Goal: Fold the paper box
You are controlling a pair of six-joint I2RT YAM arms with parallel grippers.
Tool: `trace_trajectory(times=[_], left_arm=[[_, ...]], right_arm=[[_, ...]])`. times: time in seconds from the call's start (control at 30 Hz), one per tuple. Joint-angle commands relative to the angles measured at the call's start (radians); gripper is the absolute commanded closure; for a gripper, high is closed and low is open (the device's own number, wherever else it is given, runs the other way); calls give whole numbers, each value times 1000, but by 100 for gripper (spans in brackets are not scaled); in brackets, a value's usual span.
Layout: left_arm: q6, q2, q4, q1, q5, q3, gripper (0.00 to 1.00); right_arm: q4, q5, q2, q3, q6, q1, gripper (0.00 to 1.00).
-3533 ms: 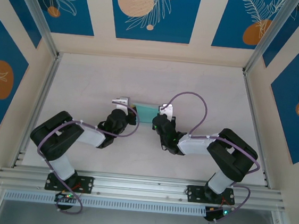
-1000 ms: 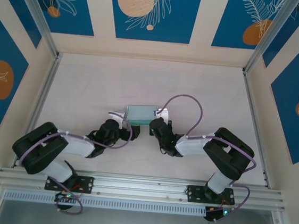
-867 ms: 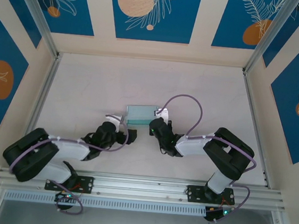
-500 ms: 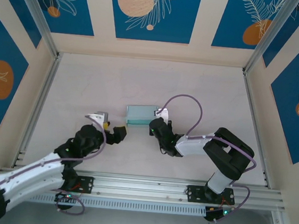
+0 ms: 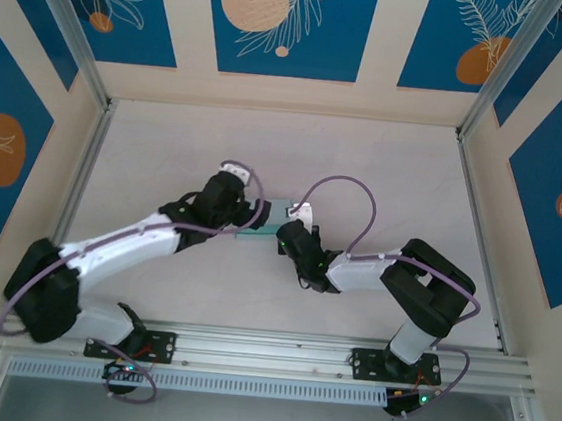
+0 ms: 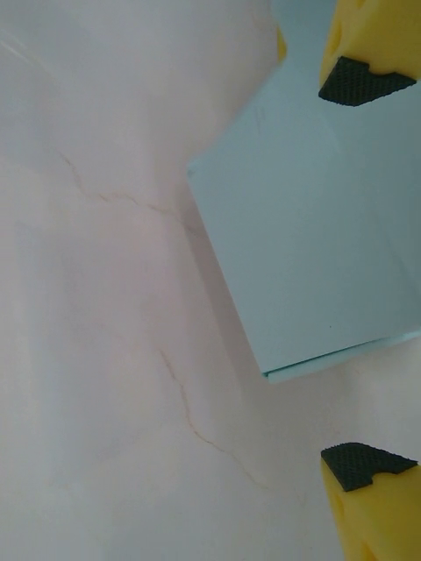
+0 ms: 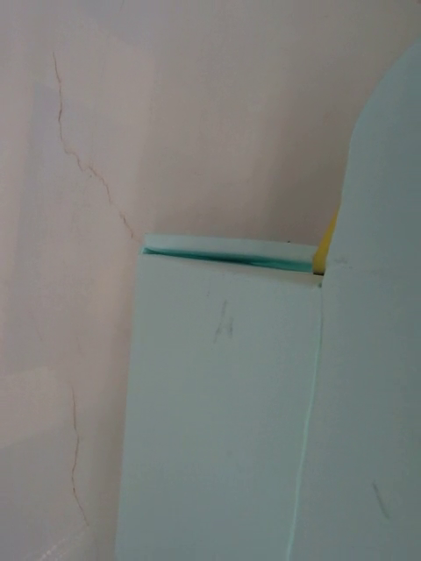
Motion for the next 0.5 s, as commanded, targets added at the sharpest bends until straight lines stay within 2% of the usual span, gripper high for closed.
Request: trace_trajectory(times=[0.0, 0.1, 0.3, 0.47], left_arm=[[87, 113, -125, 18, -19, 101, 0], [87, 195, -142, 18, -11, 135, 0], [66, 274, -136, 22, -19, 139, 0], [49, 317, -130, 23, -15, 140, 0]], right_arm=[[-42, -3, 25, 17, 4, 10, 99], [-52, -5, 28, 17, 8, 11, 95], [-139, 9, -6, 20, 36, 37, 77], [-291, 15, -59, 44, 78, 60, 52]])
